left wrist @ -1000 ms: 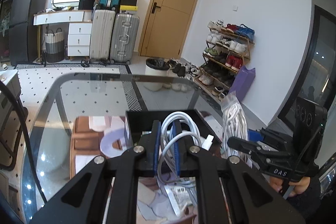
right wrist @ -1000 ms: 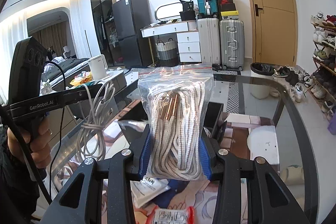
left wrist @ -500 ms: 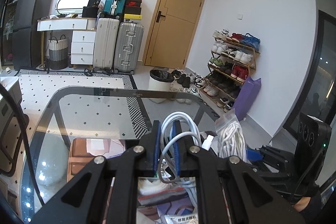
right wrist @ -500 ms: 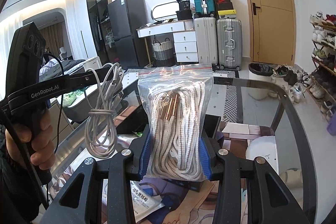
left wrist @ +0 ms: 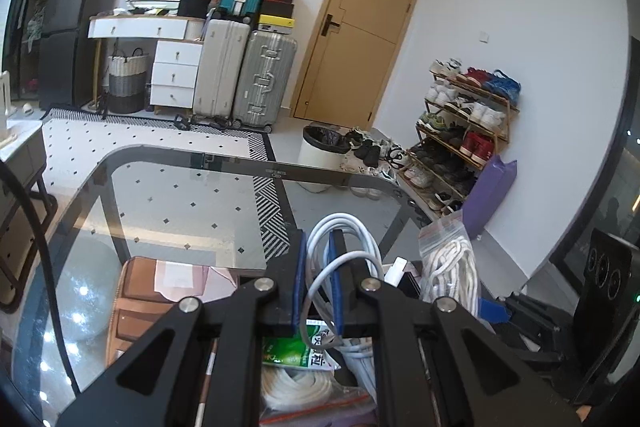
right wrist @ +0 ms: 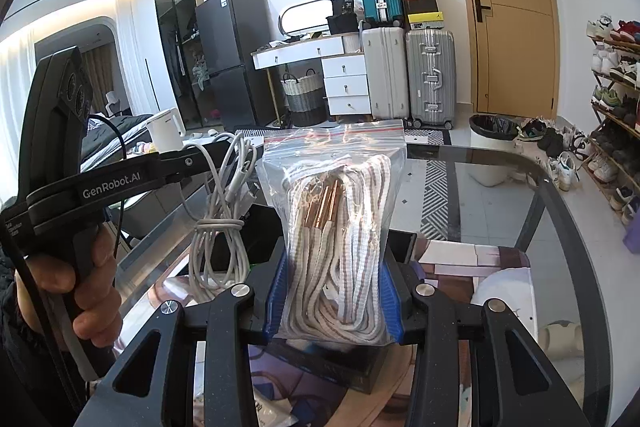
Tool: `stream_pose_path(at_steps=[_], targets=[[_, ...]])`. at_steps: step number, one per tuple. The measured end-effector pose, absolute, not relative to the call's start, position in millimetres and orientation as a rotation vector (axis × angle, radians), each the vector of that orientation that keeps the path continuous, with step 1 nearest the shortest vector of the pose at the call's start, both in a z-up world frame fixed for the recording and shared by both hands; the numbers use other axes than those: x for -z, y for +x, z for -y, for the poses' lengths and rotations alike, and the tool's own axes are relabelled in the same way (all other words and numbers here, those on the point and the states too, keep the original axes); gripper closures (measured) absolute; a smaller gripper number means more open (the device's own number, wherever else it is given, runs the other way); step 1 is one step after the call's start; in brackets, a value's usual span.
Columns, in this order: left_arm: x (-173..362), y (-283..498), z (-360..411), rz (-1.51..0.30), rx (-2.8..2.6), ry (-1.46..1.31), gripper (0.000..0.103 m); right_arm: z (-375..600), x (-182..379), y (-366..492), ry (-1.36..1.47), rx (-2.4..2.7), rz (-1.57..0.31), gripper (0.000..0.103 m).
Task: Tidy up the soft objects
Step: 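Lift the cable coil and rope bag over the black box with both grippers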
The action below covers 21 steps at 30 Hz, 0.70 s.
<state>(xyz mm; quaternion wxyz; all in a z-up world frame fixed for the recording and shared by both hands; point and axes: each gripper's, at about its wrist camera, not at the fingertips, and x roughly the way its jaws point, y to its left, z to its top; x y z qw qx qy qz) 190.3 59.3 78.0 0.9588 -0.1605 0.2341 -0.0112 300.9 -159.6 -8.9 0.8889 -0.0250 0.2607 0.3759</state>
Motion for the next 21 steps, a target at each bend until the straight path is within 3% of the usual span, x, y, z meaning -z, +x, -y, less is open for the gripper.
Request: stream_pose_path(at_steps=[21], targets=[[-31.1,194.2,-39.2,-0.599,-0.037,-0.202,0.094,128.1,45.2,322.0,-0.173,-0.767,-0.621,0.063]])
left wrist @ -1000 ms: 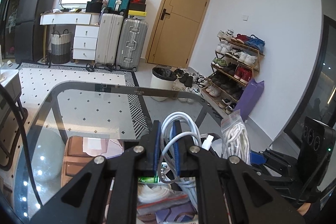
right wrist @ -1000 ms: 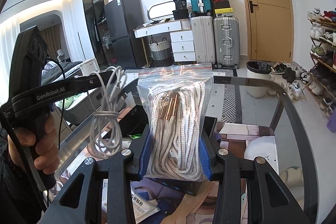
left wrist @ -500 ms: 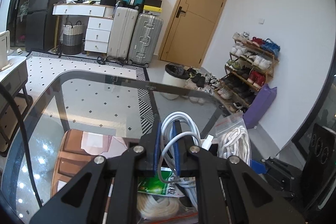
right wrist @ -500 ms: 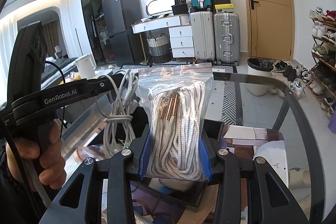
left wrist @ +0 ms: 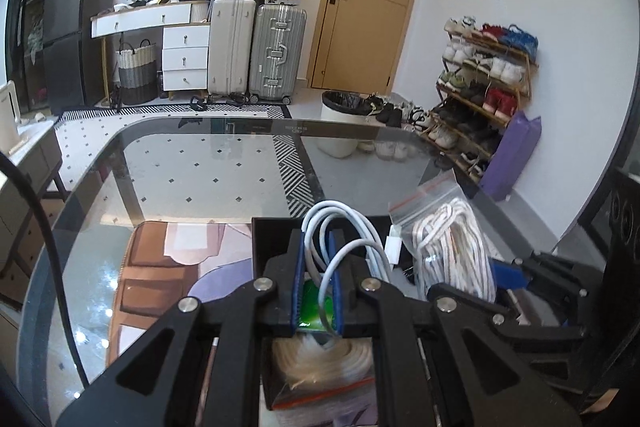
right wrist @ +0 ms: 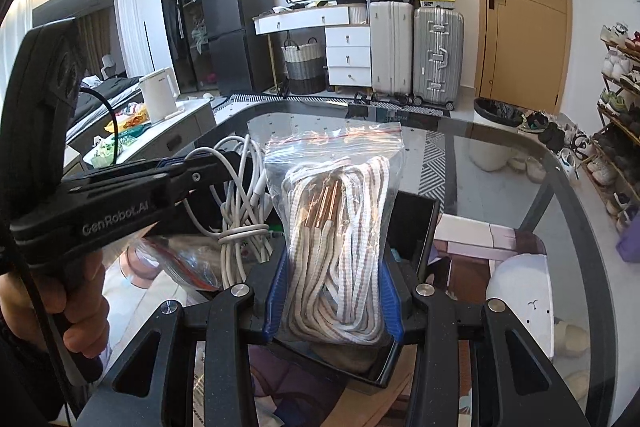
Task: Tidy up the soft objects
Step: 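Lift the cable coil and rope bag over the black box with both grippers, then lower the cable coil and rope bag into the box and open both grippers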
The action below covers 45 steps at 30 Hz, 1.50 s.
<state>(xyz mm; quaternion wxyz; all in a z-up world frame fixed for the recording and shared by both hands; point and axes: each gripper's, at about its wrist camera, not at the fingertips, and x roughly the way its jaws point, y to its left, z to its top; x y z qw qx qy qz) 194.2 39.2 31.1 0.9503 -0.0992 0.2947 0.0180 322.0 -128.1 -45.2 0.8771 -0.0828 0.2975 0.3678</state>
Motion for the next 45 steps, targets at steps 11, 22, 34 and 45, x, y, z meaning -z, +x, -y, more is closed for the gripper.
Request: stream_pose_path(at_steps=[11,22,34,45], targets=[[-28.7,191.0,-33.3,-0.625,-0.037,-0.155,0.092,122.5,44.5,324.7,-0.218,-0.739,-0.635,0.063],[-43.4,169.0,-30.2,-0.619,-0.008,-0.105,0.055,143.5,31.1,303.0,-0.248,-0.713,-0.550,0.021],[-46.7,124.2,-20.0,-0.576,-0.027,-0.052,0.005,192.8,32.6,274.9,-0.160,-0.723,-0.576,0.001],[-37.5,92.3,-13.4,-0.612,0.002,-0.054,0.002,216.5,54.5,248.5,-0.163,-0.723,-0.634,0.001]])
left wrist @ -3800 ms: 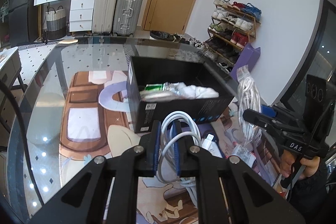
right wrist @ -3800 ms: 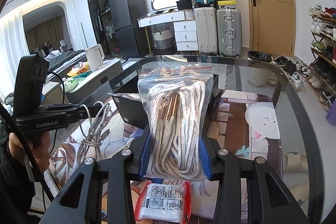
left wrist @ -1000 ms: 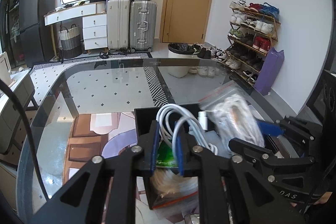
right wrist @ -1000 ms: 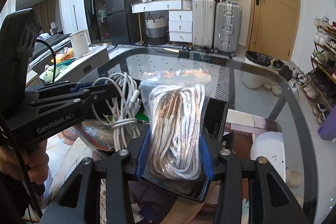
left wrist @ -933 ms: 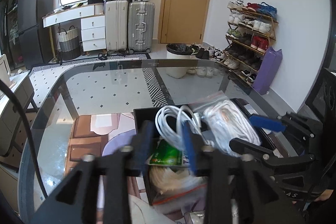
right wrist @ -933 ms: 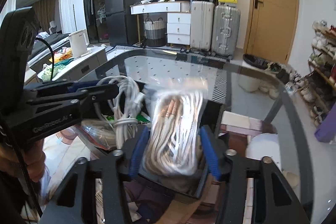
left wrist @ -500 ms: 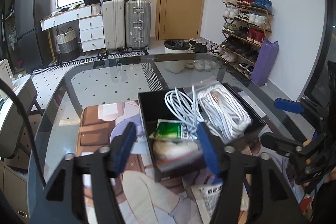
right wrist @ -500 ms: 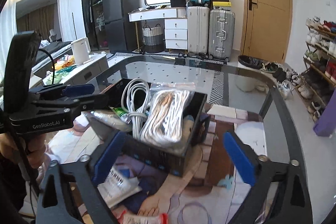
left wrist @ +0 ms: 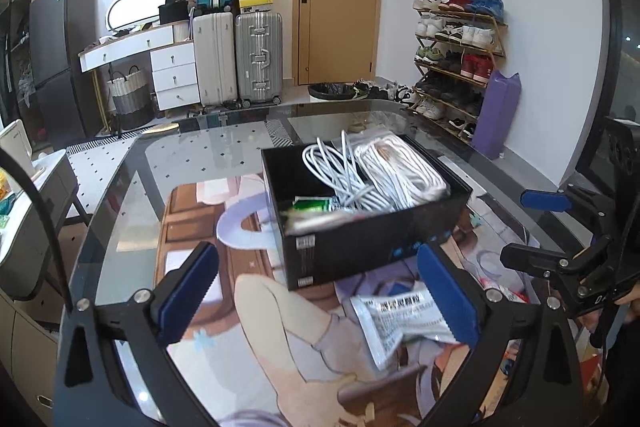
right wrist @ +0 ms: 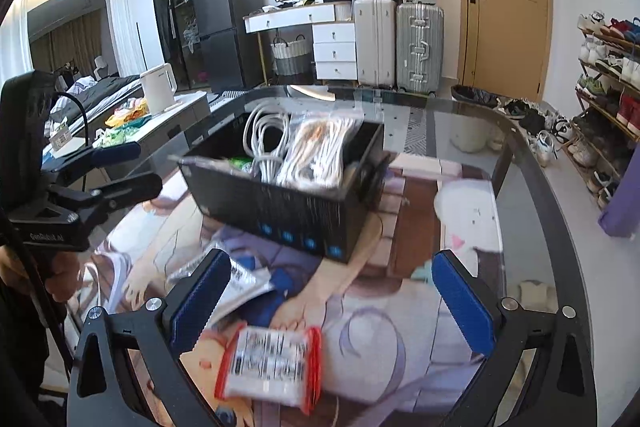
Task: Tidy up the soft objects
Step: 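Lower the cable coil and rope bag into the box and open both grippers, then move the right gripper to the red-edged packet while the left approaches the white sachet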
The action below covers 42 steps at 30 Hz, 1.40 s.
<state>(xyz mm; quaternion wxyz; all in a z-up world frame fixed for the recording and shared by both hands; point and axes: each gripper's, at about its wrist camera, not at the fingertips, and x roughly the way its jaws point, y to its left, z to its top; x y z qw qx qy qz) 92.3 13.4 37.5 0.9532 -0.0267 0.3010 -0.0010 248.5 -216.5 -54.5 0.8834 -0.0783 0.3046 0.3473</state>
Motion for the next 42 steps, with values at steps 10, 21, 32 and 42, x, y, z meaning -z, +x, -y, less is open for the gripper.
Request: stream_pose_path(at_steps=[10,21,32,42], targets=[[-23.4,77.8,-11.2,-0.649,-0.011,-0.059,0.000,225.6,64.8,227.9,-0.189,-0.739,-0.666,0.001],[-15.0,75.8,-0.2,-0.672,0.012,-0.012,0.000,217.9,77.8,216.7,-0.257,-0.775,-0.701,0.001],[-5.2,79.1,0.2,-0.719,0.028,-0.030,0.000,206.3,97.9,214.3,-0.321,-0.816,-0.780,0.001],[5.5,83.0,6.8,-0.766,0.048,-0.017,0.000,200.8,112.4,216.2,-0.344,-0.828,-0.843,0.001]])
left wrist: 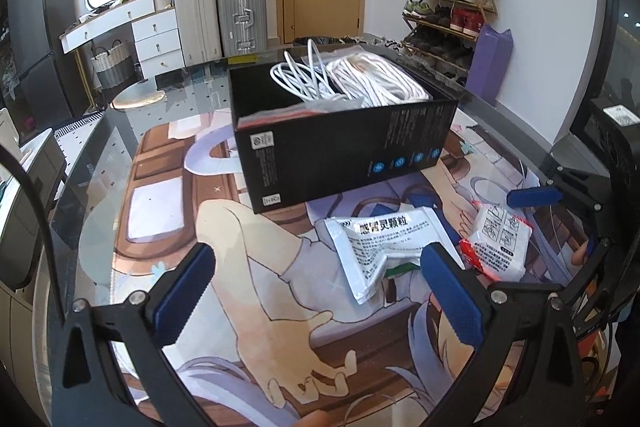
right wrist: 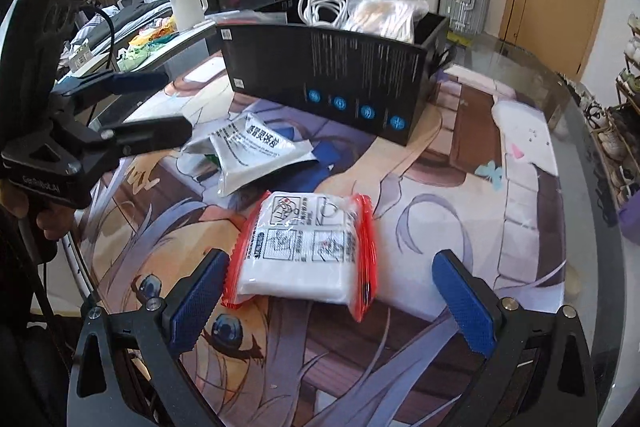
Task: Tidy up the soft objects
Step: 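Move the right gripper to the red-edged packet while the left approaches the white sachet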
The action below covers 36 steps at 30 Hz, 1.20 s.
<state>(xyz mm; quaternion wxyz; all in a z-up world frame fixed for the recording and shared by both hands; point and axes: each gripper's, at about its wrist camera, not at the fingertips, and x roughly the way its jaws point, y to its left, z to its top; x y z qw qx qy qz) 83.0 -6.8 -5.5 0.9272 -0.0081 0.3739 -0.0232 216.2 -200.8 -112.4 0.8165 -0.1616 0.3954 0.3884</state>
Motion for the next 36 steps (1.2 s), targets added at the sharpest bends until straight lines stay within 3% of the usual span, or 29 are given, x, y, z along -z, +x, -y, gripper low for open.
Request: stream_pose_path(at_steps=[26,36], targets=[[13.7,91.6,22.0,-0.824,0.124,-0.037,0.000,211.0,113.2,238.2,-0.206,-0.696,-0.847,0.002],[16.6,96.6,32.1,-0.863,0.168,-0.059,0.000,220.6,110.1,241.2,-0.182,-0.667,-0.832,0.022]])
